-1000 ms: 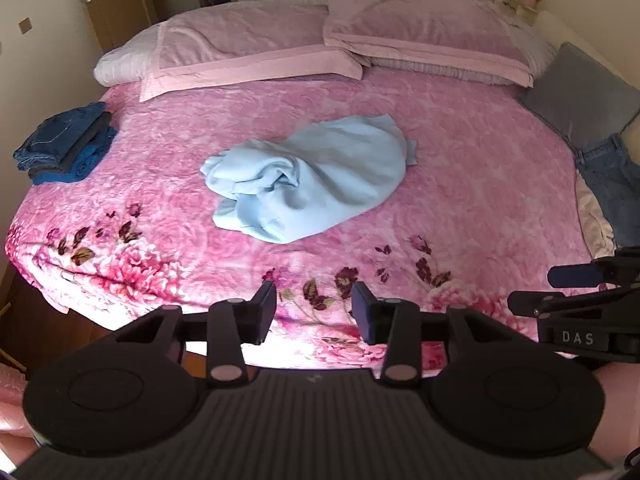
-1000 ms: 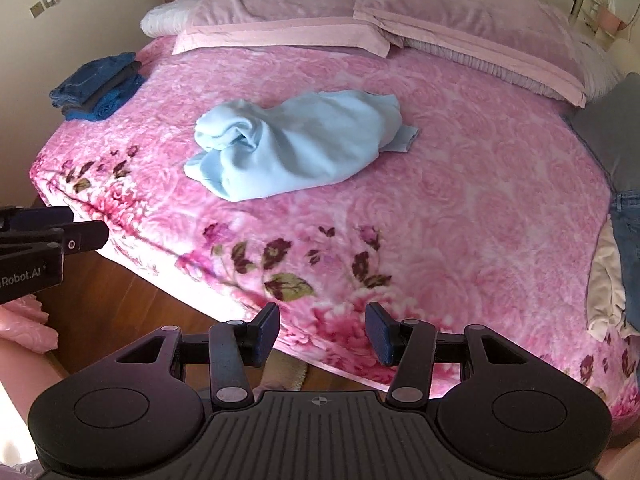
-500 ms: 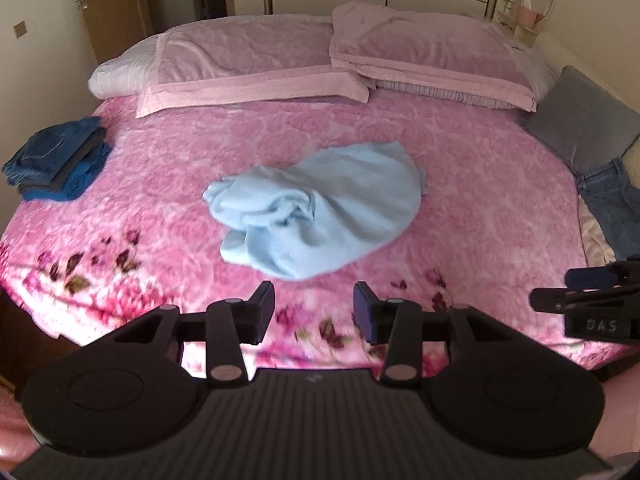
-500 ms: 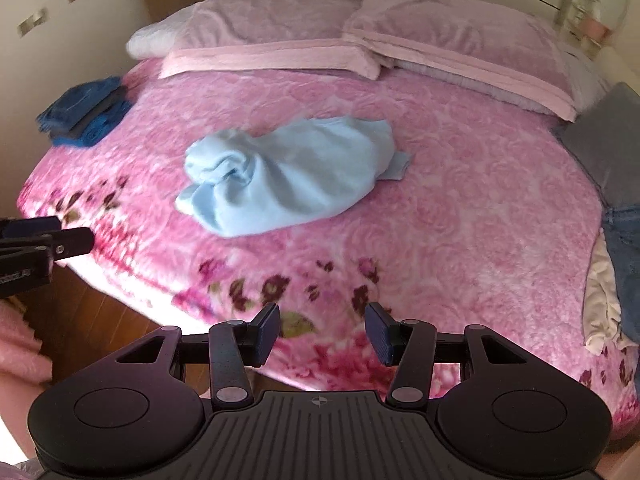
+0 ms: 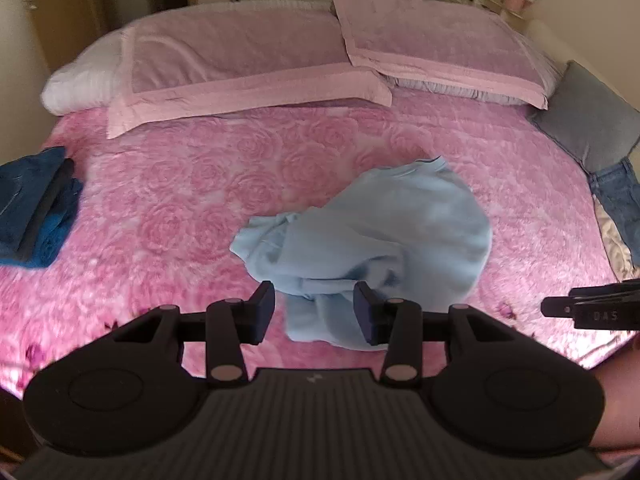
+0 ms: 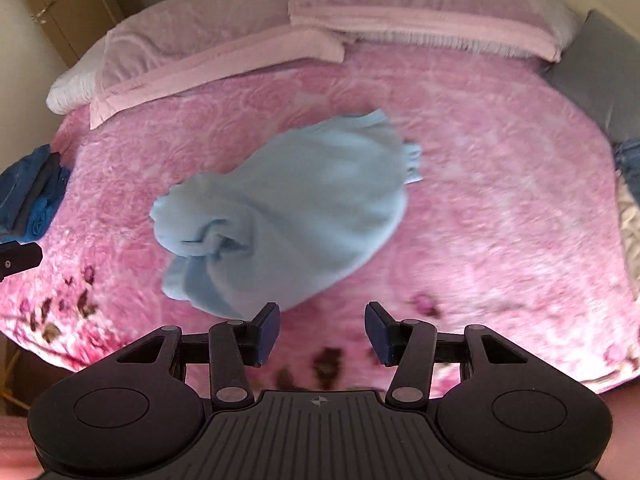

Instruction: Fold clothes

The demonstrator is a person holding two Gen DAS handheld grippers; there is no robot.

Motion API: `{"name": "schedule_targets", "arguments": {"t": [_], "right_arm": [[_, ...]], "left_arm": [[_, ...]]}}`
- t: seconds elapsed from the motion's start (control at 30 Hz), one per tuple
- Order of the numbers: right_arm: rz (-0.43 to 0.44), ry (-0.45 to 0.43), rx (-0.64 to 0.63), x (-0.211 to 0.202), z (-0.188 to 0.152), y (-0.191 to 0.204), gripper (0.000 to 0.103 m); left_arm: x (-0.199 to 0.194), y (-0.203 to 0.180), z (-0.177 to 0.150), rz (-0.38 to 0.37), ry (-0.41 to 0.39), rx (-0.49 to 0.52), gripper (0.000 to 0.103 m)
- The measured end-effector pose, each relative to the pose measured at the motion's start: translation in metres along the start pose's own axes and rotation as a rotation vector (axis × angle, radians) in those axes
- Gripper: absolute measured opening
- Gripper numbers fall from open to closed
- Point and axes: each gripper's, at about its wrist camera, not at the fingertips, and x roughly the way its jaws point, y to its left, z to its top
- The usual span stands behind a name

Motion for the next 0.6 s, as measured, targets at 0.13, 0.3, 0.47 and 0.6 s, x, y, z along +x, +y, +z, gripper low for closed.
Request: {"name": "schedule_targets", "arguments": {"t": [0.13, 0.3, 0.47, 0.6], "right_arm": [[-0.039, 0.021, 0.020, 0.036, 0.011, 0.028, 0.051], [-0.057, 0.037, 0.022, 0.073, 0.017, 0.049, 0.051], [-0.096, 0.051, -0.069, 0.120, 0.025, 0.076, 0.051], [-0.092, 0.014, -0.126, 0.148, 0.029, 0.089, 0.051]], "left_arm": [[0.036, 0.043, 0.011, -0.013, 0.052, 0.018, 0.039], [0.070, 0.075, 0.015, -0.042, 0.094, -0.005, 0.039], [0.094, 0.095, 0.008, -0.049, 0.140, -0.039, 0.039], [0.100, 0.108, 0.003, -0.033, 0.156, -0.053, 0.039]]}}
